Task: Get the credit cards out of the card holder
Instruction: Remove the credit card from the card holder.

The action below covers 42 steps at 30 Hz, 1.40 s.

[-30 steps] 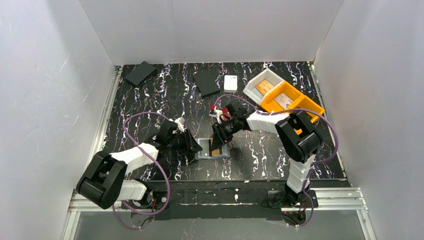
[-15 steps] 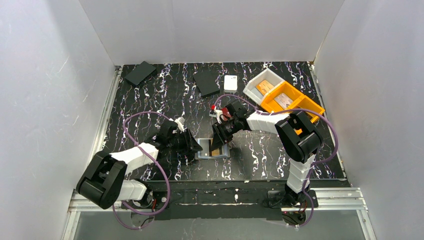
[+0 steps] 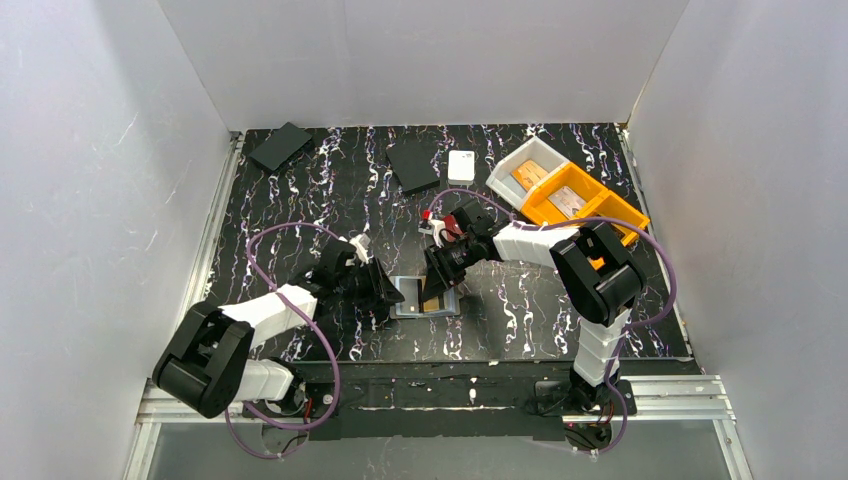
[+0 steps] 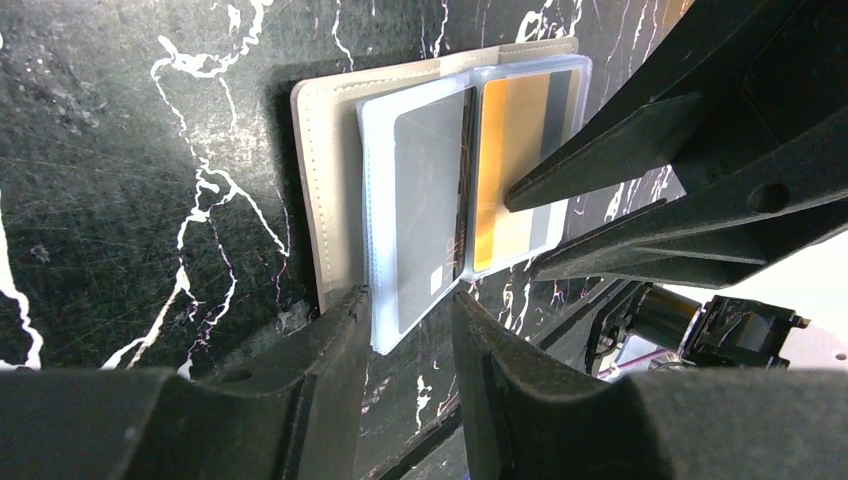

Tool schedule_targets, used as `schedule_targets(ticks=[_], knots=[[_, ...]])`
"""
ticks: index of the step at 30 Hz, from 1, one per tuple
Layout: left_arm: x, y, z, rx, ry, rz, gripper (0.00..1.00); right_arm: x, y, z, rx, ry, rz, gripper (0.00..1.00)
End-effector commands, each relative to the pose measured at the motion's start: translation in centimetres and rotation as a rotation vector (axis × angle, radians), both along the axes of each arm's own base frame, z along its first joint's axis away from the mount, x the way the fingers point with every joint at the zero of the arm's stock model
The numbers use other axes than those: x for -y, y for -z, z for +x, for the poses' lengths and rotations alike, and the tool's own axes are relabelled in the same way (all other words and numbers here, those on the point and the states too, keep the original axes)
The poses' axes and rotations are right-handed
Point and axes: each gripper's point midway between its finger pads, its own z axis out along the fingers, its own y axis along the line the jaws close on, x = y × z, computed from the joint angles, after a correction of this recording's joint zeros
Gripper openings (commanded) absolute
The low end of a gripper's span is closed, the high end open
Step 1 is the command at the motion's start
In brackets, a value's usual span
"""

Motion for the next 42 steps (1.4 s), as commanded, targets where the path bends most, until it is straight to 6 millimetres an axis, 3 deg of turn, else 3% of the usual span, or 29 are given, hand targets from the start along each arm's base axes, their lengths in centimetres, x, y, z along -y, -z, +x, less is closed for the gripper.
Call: schedule_targets(ticks=[1,24,42], knots=[[0.4,-1.5,0.7,0.034,0.015,-0.023,0.33,1.2,2.3,0.3,-0.010,0.027,-0.073,0.45],[1.6,-4.9,0.7,0.082,0.046,-0.115,0.29,1.1,2.2,0.3,-0.013,0.022,-0.068,0.45],[0.0,-1.6,0.9,0.019,0.019,0.029,0.33,0.6,0.6,-0.3,-0.009,-0.029,0.007,0.50]])
